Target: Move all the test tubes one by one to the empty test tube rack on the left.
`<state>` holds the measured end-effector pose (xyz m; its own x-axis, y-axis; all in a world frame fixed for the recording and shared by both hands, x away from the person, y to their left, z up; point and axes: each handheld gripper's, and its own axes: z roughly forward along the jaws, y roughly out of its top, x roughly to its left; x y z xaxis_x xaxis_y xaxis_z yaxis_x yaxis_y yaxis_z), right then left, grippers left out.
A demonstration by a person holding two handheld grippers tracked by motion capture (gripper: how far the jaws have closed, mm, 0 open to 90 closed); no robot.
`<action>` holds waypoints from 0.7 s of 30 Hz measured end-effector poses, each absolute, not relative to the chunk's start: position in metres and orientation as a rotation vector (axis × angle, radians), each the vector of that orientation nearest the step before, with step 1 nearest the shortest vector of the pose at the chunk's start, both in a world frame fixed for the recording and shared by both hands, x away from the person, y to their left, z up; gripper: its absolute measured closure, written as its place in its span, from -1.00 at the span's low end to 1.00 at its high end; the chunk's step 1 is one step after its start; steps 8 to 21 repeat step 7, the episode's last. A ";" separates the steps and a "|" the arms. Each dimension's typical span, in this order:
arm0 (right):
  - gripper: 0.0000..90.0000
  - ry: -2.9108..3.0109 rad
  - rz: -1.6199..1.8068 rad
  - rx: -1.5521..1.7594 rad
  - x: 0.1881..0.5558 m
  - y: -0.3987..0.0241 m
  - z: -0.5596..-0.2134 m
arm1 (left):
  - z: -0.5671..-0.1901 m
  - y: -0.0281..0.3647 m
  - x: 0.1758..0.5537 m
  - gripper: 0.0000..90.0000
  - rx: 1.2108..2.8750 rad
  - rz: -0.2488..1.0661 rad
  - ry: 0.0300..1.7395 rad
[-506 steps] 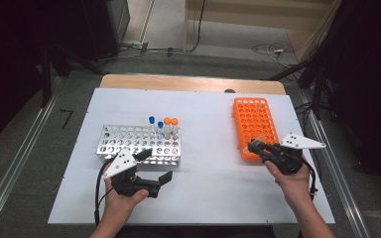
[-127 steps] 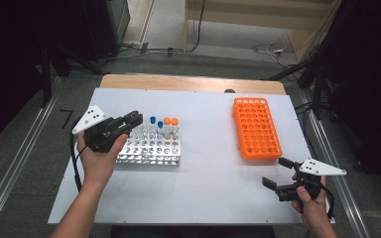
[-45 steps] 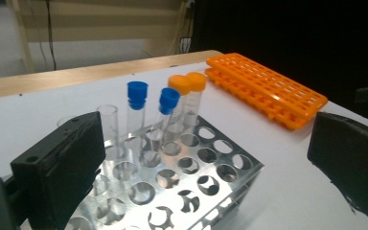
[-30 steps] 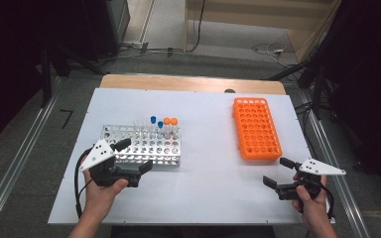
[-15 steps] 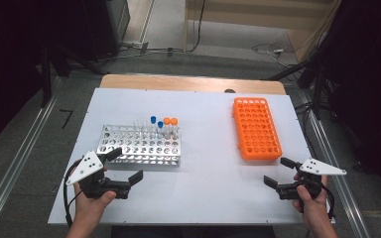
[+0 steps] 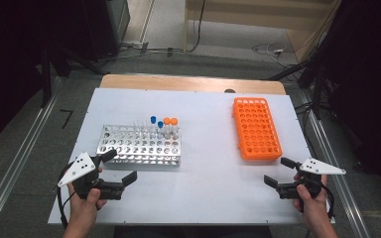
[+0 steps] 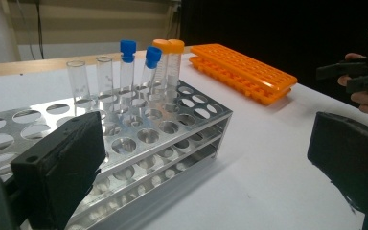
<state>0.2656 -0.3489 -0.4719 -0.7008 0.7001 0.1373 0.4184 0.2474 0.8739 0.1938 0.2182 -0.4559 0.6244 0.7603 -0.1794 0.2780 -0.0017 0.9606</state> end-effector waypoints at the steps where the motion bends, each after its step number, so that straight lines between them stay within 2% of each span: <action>1: -1.00 2.243 1.433 1.040 0.266 -0.349 -0.472 | -0.456 0.218 0.194 -1.00 1.575 0.473 0.891; 21: -1.00 2.240 1.433 1.049 0.266 -0.349 -0.473 | -0.457 0.218 0.194 -1.00 1.575 0.473 0.897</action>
